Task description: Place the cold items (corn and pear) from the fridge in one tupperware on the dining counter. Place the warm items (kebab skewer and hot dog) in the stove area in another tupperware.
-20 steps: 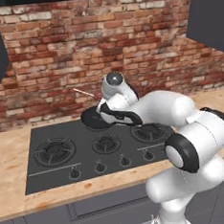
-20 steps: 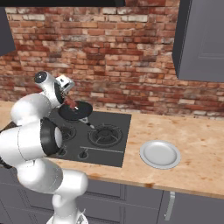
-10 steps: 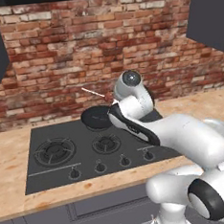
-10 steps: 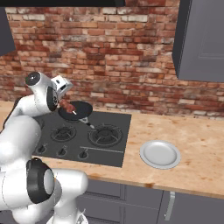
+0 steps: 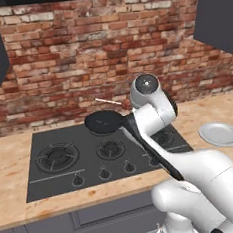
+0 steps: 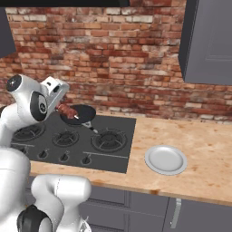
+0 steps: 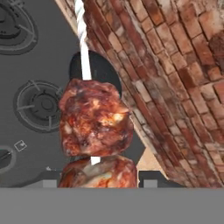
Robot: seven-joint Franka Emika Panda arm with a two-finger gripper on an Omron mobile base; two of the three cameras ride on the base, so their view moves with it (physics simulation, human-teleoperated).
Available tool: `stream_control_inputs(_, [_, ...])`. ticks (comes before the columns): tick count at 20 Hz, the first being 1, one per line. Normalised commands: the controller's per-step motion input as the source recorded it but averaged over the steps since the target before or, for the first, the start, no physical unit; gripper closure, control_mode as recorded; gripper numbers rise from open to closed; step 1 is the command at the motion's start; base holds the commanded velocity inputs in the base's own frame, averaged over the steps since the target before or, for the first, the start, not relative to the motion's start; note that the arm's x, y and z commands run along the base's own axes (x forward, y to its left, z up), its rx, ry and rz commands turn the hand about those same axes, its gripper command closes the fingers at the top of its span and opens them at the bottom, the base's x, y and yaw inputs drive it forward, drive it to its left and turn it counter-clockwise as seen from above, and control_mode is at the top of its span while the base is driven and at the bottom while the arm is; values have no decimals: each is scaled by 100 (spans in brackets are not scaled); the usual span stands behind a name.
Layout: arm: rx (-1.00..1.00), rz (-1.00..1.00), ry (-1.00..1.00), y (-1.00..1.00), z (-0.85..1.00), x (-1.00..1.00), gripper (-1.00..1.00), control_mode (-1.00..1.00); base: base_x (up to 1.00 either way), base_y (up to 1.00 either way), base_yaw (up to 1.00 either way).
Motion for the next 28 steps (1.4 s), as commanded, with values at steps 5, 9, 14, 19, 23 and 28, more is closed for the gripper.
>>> stream_control_inputs(5, [0,0,17,-26,47,-86,100,-100,0,0,0])
stream_control_inputs(9, [0,0,3,-36,32,-91,100,-100,0,0,0])
stream_control_inputs(14, [-1,0,10,-38,3,-68,100,-100,0,0,0])
stream_control_inputs(19, [0,0,0,-6,0,-16,100,-100,0,0,0])
stream_control_inputs(23, [0,0,0,0,0,0,100,100,-13,-7,-1])
stream_control_inputs(28, [0,0,0,0,0,0,100,100,-68,-36,39])
